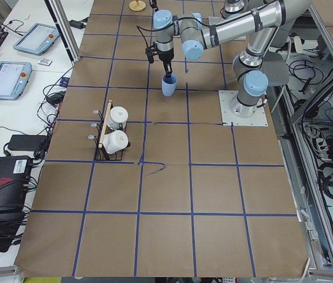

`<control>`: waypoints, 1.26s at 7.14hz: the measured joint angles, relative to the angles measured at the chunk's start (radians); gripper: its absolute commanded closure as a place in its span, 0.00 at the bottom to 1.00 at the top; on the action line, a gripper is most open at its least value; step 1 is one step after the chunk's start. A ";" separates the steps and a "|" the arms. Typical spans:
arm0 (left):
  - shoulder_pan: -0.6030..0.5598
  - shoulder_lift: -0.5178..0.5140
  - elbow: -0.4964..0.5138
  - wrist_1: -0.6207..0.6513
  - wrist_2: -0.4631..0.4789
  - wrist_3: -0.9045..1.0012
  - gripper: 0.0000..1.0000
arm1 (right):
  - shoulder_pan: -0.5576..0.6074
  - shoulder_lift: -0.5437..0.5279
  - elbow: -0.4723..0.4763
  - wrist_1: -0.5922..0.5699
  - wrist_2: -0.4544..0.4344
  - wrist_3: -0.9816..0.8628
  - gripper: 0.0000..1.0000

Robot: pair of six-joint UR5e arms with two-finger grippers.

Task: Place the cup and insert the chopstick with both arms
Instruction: 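Carry blue cup to table center with left gripper while right lifts chopstick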

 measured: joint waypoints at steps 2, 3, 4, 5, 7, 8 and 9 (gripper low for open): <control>-0.150 -0.100 0.094 0.056 -0.079 -0.276 1.00 | 0.000 -0.015 -0.002 0.002 -0.003 0.000 1.00; -0.221 -0.160 0.143 0.109 -0.109 -0.409 1.00 | -0.001 -0.040 -0.003 0.004 -0.004 0.000 1.00; -0.283 -0.227 0.198 0.144 -0.122 -0.519 1.00 | -0.002 -0.080 -0.012 0.010 -0.004 0.000 1.00; -0.336 -0.286 0.254 0.163 -0.127 -0.588 1.00 | -0.003 -0.117 -0.035 0.028 0.001 -0.001 1.00; -0.416 -0.374 0.318 0.174 -0.123 -0.637 1.00 | -0.003 -0.157 -0.136 0.104 0.039 -0.001 1.00; -0.431 -0.404 0.329 0.183 -0.119 -0.639 0.75 | -0.003 -0.167 -0.189 0.124 0.051 -0.001 1.00; -0.436 -0.421 0.332 0.195 -0.117 -0.636 0.01 | -0.003 -0.180 -0.224 0.132 0.058 -0.002 1.00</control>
